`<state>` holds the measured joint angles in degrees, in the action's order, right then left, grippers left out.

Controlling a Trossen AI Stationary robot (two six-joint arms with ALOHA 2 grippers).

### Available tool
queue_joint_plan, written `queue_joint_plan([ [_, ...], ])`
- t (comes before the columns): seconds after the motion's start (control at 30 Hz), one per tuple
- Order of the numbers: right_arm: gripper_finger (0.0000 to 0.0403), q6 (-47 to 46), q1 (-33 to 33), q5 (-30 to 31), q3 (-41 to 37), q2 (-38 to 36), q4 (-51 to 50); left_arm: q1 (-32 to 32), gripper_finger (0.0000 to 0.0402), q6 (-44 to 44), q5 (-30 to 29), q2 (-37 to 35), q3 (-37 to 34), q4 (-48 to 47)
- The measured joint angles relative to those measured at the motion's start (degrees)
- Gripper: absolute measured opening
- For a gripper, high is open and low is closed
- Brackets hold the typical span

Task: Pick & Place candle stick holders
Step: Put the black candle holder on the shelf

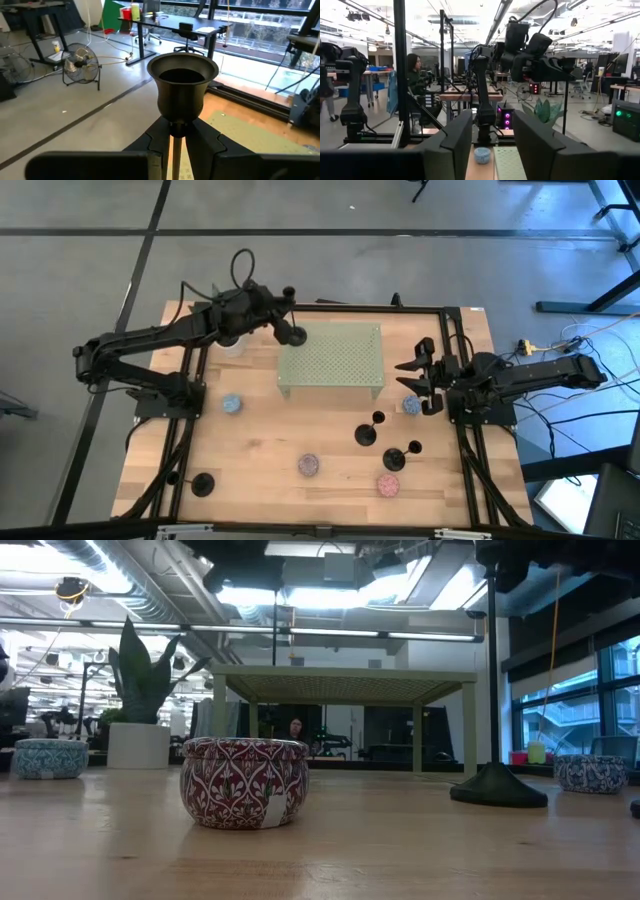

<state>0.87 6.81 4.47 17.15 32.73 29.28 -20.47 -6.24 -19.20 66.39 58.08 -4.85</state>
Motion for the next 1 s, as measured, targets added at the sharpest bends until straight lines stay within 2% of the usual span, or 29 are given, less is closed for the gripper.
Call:
queue_joint_plan([
  [0.4,0.0145,0.95,0.00,0.00,0.00,0.00,0.00,-0.29,0.0053,1.42,0.98,-0.11,-0.09,0.35],
  [1.0,0.0145,0.93,0.00,0.00,0.00,0.00,0.00,-0.29,0.0117,1.48,1.09,-0.02,-0.33,-4.98],
])
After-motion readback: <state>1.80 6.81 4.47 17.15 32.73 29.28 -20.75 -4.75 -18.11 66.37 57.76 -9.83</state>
